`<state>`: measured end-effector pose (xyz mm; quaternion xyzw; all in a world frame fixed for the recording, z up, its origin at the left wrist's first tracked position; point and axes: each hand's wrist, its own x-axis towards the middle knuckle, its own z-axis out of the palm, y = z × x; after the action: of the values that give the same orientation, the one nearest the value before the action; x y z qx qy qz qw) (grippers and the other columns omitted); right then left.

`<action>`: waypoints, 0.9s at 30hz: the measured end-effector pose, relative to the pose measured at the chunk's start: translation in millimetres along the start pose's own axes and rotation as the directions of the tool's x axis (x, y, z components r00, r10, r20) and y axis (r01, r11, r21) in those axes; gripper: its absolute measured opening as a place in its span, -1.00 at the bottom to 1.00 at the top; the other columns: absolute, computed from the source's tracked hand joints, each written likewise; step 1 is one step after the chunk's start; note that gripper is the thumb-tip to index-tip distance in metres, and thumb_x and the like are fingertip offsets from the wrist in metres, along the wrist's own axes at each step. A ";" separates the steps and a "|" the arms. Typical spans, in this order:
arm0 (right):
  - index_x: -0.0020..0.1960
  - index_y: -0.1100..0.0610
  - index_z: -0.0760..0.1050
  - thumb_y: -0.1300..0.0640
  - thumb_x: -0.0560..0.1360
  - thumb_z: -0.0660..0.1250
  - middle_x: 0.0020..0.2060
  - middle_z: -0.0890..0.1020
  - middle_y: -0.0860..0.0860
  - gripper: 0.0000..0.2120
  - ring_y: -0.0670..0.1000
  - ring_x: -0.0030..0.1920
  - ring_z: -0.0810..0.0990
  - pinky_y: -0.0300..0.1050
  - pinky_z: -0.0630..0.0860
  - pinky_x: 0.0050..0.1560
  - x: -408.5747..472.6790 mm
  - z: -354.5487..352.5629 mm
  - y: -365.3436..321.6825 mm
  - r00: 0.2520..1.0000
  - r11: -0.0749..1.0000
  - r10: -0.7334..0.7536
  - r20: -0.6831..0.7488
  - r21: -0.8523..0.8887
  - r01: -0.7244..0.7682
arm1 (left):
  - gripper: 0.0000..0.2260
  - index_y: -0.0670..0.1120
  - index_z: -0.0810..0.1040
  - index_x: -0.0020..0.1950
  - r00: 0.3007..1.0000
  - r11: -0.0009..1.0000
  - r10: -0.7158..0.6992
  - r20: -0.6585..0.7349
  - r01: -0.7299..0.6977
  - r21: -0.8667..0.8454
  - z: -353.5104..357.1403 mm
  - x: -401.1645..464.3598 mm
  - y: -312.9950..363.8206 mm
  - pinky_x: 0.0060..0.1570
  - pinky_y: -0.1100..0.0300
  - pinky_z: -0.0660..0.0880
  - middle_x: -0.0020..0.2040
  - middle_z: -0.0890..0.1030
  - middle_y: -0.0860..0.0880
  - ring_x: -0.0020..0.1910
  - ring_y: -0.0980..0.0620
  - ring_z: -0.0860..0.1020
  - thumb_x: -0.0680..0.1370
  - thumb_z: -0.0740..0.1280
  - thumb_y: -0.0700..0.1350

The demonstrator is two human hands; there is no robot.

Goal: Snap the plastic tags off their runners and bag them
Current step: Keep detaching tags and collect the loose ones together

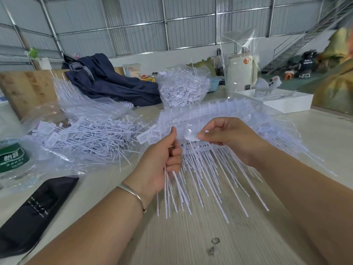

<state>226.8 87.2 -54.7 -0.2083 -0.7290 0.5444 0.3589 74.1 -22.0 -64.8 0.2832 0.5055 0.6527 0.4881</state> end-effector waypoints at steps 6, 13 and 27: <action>-0.08 0.29 0.61 0.14 0.33 0.56 -0.34 0.61 0.08 -0.72 -0.10 -0.36 0.53 -0.33 0.45 -0.27 -0.4 5.6 2.3 1.000 0.993 -0.010 -0.004 -0.119 0.009 | -0.84 -0.09 0.62 -0.12 0.998 0.977 0.047 0.028 -0.052 0.206 2.5 -3.7 -5.3 -0.63 0.35 0.08 -0.46 0.24 0.09 -0.58 0.18 0.16 0.47 0.47 -0.01; -0.17 0.14 0.63 0.17 0.40 0.48 -0.38 0.56 0.06 -0.95 -0.06 -0.42 0.37 -0.25 0.35 -0.31 -2.3 -6.8 -1.3 0.998 0.998 0.048 0.042 -0.034 -0.046 | -0.80 -0.05 0.44 -0.24 0.997 0.994 0.078 0.018 -0.079 0.082 -0.9 -2.4 0.3 -0.64 0.35 0.07 -0.49 0.21 0.10 -0.60 0.18 0.12 0.45 0.46 -0.11; -0.15 0.14 0.54 0.17 0.31 0.45 -0.28 0.54 0.11 -0.85 0.07 -0.27 0.39 -0.21 0.35 -0.21 -2.4 10.2 -4.9 0.971 0.958 0.052 0.234 0.263 -0.115 | -0.88 -0.09 0.57 -0.21 0.941 0.991 0.027 0.338 0.019 -0.133 4.0 -5.0 -0.5 -0.66 0.38 0.08 -0.37 0.40 0.04 -0.59 0.21 0.20 0.42 0.45 -0.08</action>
<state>221.2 77.4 -52.3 -0.1242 -0.6729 0.6750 0.2760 79.6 -25.1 -63.3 0.3590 0.3683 0.6277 0.5844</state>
